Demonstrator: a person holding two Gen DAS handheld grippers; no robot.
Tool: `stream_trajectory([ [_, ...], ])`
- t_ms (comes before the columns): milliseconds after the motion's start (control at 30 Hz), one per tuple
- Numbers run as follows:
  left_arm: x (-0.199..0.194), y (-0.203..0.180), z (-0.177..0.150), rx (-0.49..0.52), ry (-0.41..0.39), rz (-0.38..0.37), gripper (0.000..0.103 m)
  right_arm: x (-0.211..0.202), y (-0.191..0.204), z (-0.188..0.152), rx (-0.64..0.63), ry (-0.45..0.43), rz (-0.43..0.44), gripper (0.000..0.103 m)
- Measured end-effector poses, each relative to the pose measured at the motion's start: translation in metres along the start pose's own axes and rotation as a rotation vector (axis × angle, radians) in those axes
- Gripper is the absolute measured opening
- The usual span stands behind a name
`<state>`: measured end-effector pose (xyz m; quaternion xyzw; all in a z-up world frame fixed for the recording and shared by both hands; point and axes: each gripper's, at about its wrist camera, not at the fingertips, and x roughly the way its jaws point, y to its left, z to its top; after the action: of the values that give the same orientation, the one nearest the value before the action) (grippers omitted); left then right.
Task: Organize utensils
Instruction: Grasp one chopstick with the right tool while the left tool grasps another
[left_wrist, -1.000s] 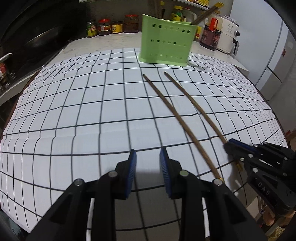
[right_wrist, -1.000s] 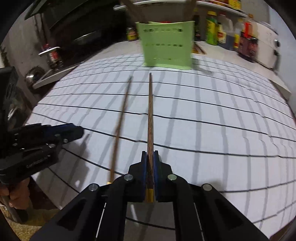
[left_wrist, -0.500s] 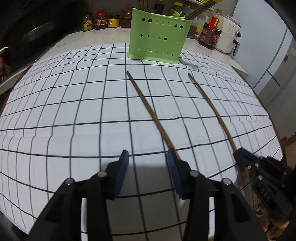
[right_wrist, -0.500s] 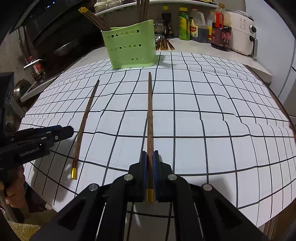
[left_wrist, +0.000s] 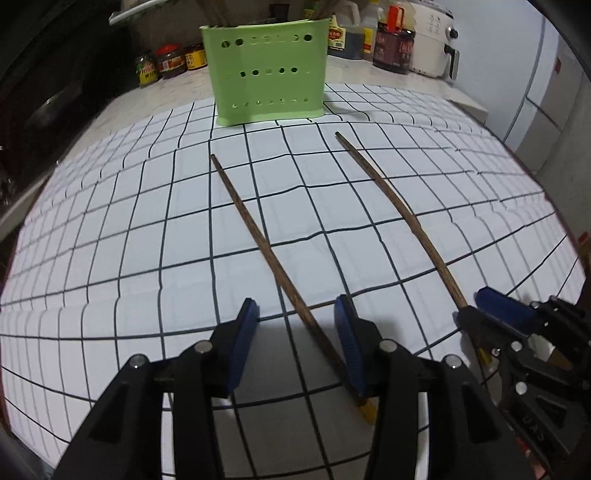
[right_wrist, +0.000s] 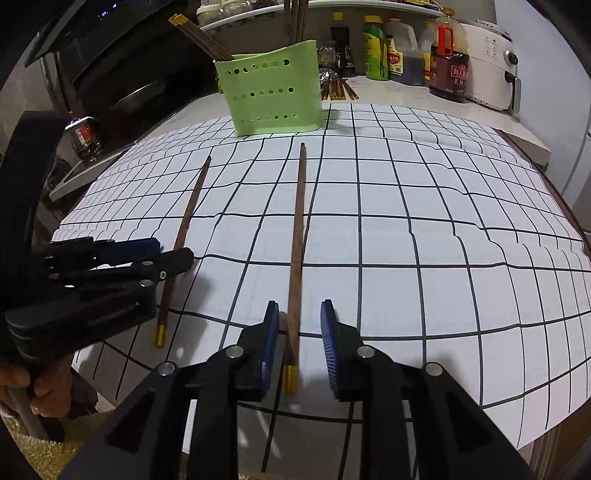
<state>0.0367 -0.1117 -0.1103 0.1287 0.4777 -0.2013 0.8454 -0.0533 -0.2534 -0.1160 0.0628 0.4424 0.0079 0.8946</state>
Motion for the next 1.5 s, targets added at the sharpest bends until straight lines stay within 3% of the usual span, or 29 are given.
stream_trajectory([
  [167, -0.004, 0.001, -0.004, 0.039, -0.007, 0.052, 0.038, -0.001, 0.002, -0.001, -0.01, 0.005, -0.014, 0.026],
  [300, -0.006, 0.009, -0.008, 0.049, -0.004, 0.09, 0.014, 0.0, 0.008, -0.002, -0.027, 0.007, -0.02, 0.025],
  [333, -0.007, 0.013, -0.01, 0.054, -0.004, 0.095, 0.009, 0.0, 0.009, -0.001, -0.027, 0.006, -0.022, 0.022],
  [367, -0.008, 0.016, -0.012, 0.055, -0.004, 0.096, 0.009, 0.001, 0.01, -0.001, -0.028, 0.007, -0.014, 0.012],
  [433, -0.009, 0.026, -0.013, 0.053, -0.006, 0.092, 0.007, 0.003, 0.013, 0.0, -0.033, 0.005, -0.022, 0.007],
  [633, -0.01, 0.057, -0.014, 0.035, 0.004, 0.061, 0.007, 0.011, 0.019, 0.01, -0.03, 0.005, -0.032, 0.007],
  [733, -0.014, 0.066, -0.017, 0.006, -0.006, 0.009, 0.007, 0.012, 0.021, 0.012, -0.035, 0.008, -0.028, 0.01],
  [800, -0.019, 0.069, -0.022, -0.017, -0.027, -0.006, 0.007, 0.011, 0.019, 0.01, -0.024, 0.008, -0.008, 0.023],
  [867, -0.027, 0.067, -0.031, -0.017, -0.051, -0.001, 0.007, 0.007, 0.02, 0.006, -0.033, 0.003, 0.001, 0.042],
  [967, -0.032, 0.066, -0.043, -0.017, -0.059, -0.002, 0.015, 0.0, 0.023, -0.001, -0.061, -0.01, 0.008, 0.042],
  [1033, -0.037, 0.067, -0.053, -0.024, -0.067, -0.008, 0.032, -0.004, 0.025, -0.009, -0.075, -0.019, 0.021, 0.042],
  [1300, -0.043, 0.058, -0.074, 0.007, -0.073, -0.027, 0.035, -0.015, 0.034, -0.03, -0.111, -0.045, 0.034, 0.042],
  [1500, -0.038, 0.048, -0.069, 0.031, -0.07, 0.017, 0.035, -0.013, 0.035, -0.028, -0.111, -0.054, 0.045, 0.043],
])
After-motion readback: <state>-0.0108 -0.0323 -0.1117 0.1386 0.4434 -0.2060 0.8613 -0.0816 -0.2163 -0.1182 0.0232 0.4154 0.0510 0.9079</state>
